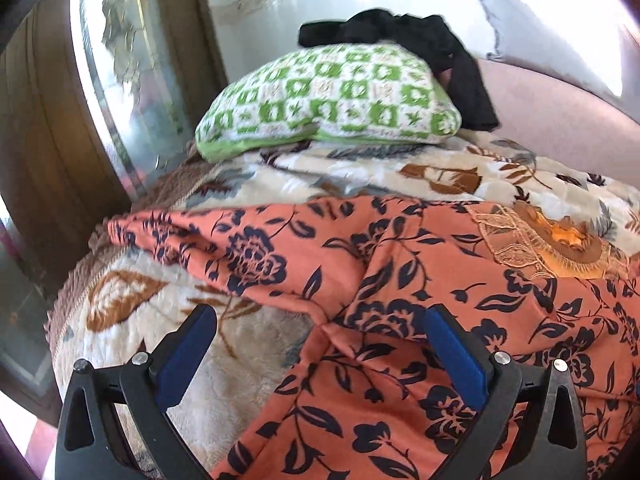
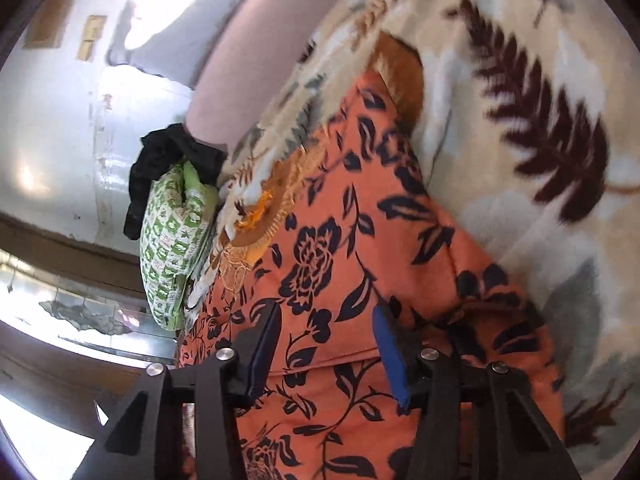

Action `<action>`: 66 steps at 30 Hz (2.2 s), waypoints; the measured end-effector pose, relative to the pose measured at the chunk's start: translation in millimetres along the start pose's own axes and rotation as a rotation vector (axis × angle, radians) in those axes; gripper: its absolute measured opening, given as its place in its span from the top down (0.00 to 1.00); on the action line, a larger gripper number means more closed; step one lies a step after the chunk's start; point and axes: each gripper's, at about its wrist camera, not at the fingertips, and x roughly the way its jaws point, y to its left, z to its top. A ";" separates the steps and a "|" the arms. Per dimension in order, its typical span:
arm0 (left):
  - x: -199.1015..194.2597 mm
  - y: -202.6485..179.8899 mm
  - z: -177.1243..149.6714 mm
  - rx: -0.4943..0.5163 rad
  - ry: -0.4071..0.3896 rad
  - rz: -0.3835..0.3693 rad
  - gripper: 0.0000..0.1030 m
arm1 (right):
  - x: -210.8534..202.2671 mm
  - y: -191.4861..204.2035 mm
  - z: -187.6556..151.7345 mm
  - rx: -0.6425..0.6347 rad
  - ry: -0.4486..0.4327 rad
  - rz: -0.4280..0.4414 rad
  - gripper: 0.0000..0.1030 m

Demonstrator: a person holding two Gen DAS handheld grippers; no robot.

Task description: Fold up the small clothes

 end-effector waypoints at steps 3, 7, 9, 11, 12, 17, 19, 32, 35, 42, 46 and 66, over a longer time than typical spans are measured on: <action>-8.6 -13.2 -6.2 0.036 -0.065 -0.077 0.00 | 4.9 -2.5 0.9 0.028 0.003 0.000 0.51; -22.5 -38.8 -18.7 0.112 -0.112 -0.183 0.00 | 4.9 -27.0 1.8 0.140 0.013 0.127 0.51; -30.0 -57.5 -24.4 0.178 -0.110 -0.222 0.00 | 5.3 -28.9 3.0 0.134 0.042 0.152 0.51; -36.3 -76.1 -26.0 0.221 -0.095 -0.250 0.00 | 7.8 -24.4 4.4 0.099 0.086 0.148 0.51; -39.1 -84.8 -24.7 0.227 -0.087 -0.261 0.00 | 7.7 -23.7 4.8 0.096 0.100 0.150 0.51; -44.2 -111.6 0.0 0.205 -0.043 -0.329 0.00 | 5.2 -17.7 9.7 0.081 0.147 0.109 0.51; -34.4 -114.3 16.4 0.196 -0.005 -0.311 0.00 | -4.8 -5.7 11.0 -0.005 0.113 0.031 0.51; 31.1 -82.1 13.2 0.174 0.281 -0.240 0.00 | -19.0 51.0 3.1 -0.326 -0.065 -0.162 0.44; 0.2 -31.2 33.0 0.128 0.173 -0.225 0.00 | -5.4 58.5 -8.8 -0.380 -0.035 -0.163 0.44; -9.1 145.4 55.1 -0.071 0.167 -0.007 0.00 | 38.7 57.7 -28.6 -0.473 0.063 -0.264 0.41; 5.7 235.0 45.0 -0.240 0.240 0.081 0.00 | 38.3 73.5 -40.6 -0.557 0.014 -0.307 0.40; 152.6 342.8 30.7 -0.922 0.380 -0.074 0.38 | -3.3 93.3 -47.6 -0.567 -0.228 -0.004 0.21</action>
